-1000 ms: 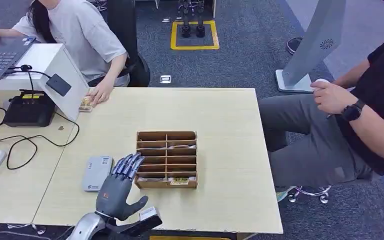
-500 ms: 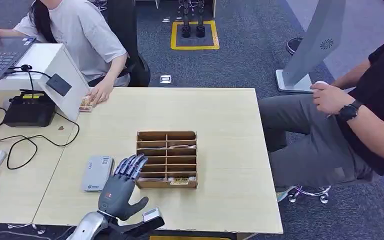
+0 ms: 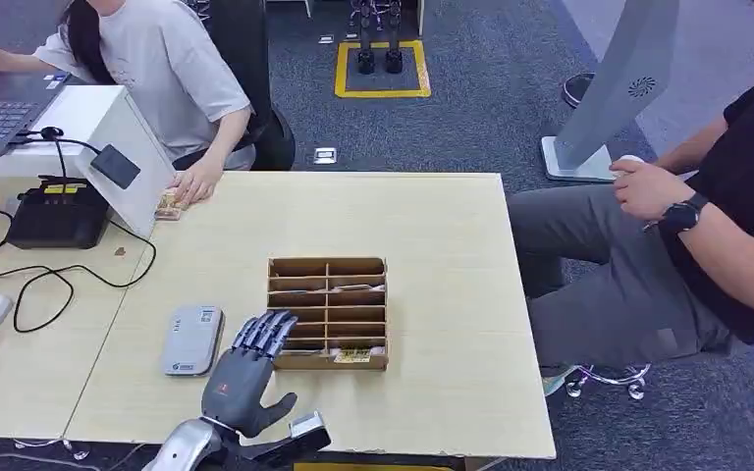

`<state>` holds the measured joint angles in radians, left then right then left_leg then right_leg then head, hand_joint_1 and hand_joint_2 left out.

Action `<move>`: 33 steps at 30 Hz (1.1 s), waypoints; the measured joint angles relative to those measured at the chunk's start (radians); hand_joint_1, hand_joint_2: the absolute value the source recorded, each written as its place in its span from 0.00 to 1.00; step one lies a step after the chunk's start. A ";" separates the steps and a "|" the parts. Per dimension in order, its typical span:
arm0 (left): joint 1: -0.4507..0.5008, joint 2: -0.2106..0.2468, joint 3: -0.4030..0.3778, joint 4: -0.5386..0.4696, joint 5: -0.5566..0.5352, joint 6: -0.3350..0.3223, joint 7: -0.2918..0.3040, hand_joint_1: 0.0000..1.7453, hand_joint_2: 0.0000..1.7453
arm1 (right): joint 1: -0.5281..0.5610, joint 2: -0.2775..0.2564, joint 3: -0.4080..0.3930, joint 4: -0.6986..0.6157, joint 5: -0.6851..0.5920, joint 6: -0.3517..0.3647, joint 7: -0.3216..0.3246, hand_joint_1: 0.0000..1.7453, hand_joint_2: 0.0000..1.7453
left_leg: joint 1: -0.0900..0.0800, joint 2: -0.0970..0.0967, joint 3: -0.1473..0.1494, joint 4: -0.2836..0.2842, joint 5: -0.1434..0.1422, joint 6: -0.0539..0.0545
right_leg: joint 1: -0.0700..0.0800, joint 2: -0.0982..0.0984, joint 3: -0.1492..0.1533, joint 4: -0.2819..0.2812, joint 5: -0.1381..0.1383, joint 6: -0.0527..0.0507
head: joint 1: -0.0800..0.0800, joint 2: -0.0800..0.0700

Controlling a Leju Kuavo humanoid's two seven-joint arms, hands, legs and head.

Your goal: Pass the card to the sensor for recognition and then transmit it.

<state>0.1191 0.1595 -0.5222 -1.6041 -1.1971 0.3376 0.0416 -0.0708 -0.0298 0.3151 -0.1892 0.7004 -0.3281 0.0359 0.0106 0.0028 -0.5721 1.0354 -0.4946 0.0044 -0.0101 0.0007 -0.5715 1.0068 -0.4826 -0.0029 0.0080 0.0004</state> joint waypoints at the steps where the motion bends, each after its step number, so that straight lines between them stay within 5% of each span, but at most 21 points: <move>1: 0.000 0.000 -0.001 0.000 -0.001 0.000 0.000 0.00 1.00 | 0.000 0.000 0.000 0.000 0.000 0.000 0.000 0.00 0.00 | 0.000 0.000 0.000 0.000 0.000 0.000 | 0.000 0.000 0.000 0.000 0.000 0.000 | 0.000 0.000; 13: -0.007 -0.013 -0.009 0.013 0.001 0.000 0.002 0.01 1.00 | -0.003 0.001 0.000 -0.004 0.013 0.001 0.004 0.00 0.00 | 0.000 0.000 0.000 0.000 0.000 0.000 | 0.000 0.000 0.000 0.000 0.000 0.000 | 0.000 0.000; 14: -0.007 -0.014 -0.009 0.013 0.002 0.000 0.002 0.95 1.00 | -0.004 0.001 0.000 -0.004 0.013 0.001 0.004 0.00 0.00 | 0.000 0.000 0.000 0.000 0.000 0.000 | 0.000 0.000 0.000 0.000 0.000 0.000 | 0.000 0.000; 15: -0.008 -0.014 -0.009 0.014 0.004 0.000 0.002 1.00 1.00 | -0.004 0.001 0.000 -0.004 0.013 0.001 0.004 0.00 0.00 | 0.000 0.000 0.000 0.000 0.000 0.000 | 0.000 0.000 0.000 0.000 0.000 0.000 | 0.000 0.000; 33: -0.018 -0.019 -0.009 0.033 0.101 0.002 -0.019 1.00 1.00 | -0.011 0.003 -0.023 -0.007 0.028 0.002 0.004 0.00 0.00 | 0.000 0.000 0.000 0.000 0.000 0.000 | 0.000 0.000 0.000 0.000 0.000 0.000 | 0.000 0.000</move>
<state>0.1010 0.1404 -0.5310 -1.5713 -1.0956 0.3399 0.0225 -0.0813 -0.0267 0.2918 -0.1961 0.7282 -0.3258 0.0397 0.0106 0.0028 -0.5722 1.0354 -0.4946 0.0044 -0.0101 0.0007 -0.5714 1.0068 -0.4826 -0.0029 0.0080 0.0000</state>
